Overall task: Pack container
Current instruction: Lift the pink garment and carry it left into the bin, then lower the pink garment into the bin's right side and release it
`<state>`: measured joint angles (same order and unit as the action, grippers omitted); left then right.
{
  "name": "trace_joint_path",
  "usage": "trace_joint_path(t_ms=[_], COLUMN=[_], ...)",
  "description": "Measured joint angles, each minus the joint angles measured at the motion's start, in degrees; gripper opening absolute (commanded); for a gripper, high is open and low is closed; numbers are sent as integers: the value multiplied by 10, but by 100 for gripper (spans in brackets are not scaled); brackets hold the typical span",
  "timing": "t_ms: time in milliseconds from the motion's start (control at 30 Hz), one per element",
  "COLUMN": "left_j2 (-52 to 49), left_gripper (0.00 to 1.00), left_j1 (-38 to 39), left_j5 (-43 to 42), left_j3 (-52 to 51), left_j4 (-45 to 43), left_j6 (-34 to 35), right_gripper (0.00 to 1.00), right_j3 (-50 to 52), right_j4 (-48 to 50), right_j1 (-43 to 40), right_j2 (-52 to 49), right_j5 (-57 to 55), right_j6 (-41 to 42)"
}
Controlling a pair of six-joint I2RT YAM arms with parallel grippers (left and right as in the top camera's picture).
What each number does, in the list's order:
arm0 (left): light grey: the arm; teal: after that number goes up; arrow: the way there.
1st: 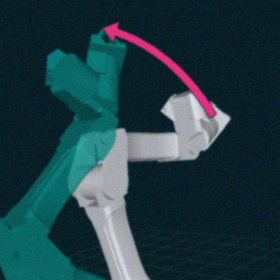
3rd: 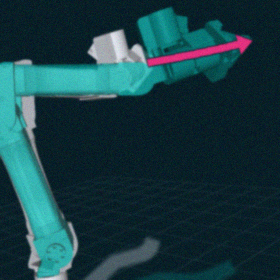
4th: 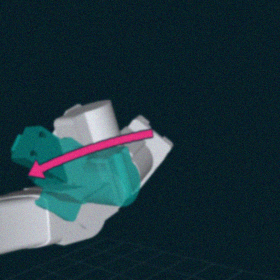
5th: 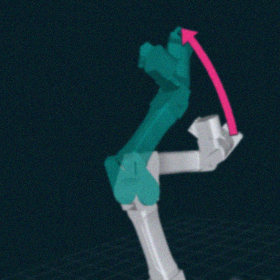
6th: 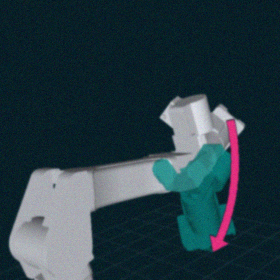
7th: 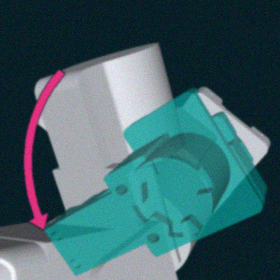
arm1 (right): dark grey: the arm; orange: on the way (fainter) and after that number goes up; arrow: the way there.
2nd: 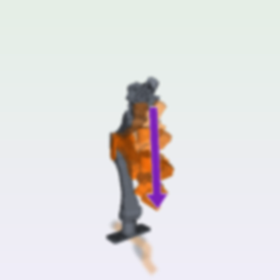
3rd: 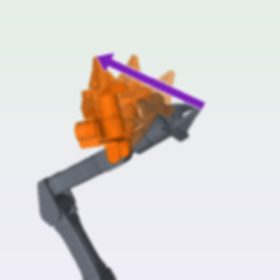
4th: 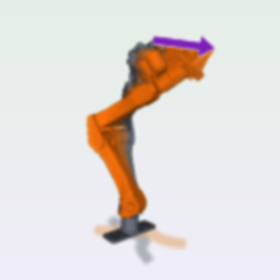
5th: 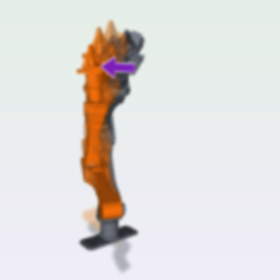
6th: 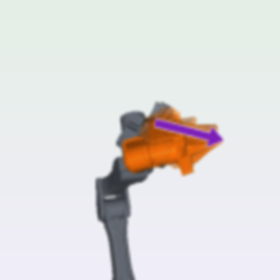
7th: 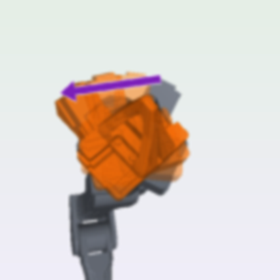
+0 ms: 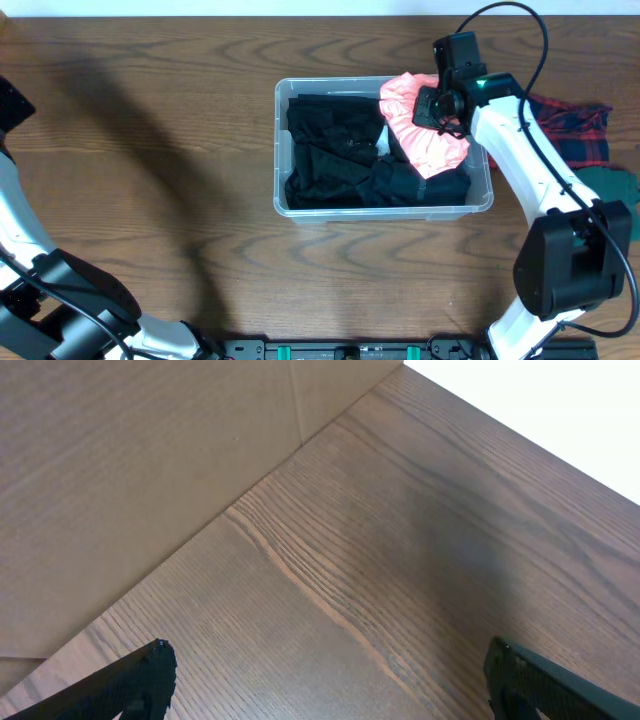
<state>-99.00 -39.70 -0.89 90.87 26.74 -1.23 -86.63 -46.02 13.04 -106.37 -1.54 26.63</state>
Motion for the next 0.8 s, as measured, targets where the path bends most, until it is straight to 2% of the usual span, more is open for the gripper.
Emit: trace_joint_path(t_ms=[500,533,633,667,800], left_j2=[0,0,0,0,0], left_gripper=[98,98,98,98,98], left_j1=[0,0,0,0,0], left_j5=[0,0,0,0,0], left_j3=[0,0,0,0,0], left_j4=[0,0,0,0,0], left_j6=[0,0,0,0,0], right_gripper=[3,11,48,57,81], right_j3=[0,0,1,1,9], right_j4=[-8,-8,-9,-10,-11], right_j1=[0,0,0,0,0], right_j2=[0,0,0,0,0], right_j5=[9,9,4,-1,-19], right_j6=[27,27,32,31,13])
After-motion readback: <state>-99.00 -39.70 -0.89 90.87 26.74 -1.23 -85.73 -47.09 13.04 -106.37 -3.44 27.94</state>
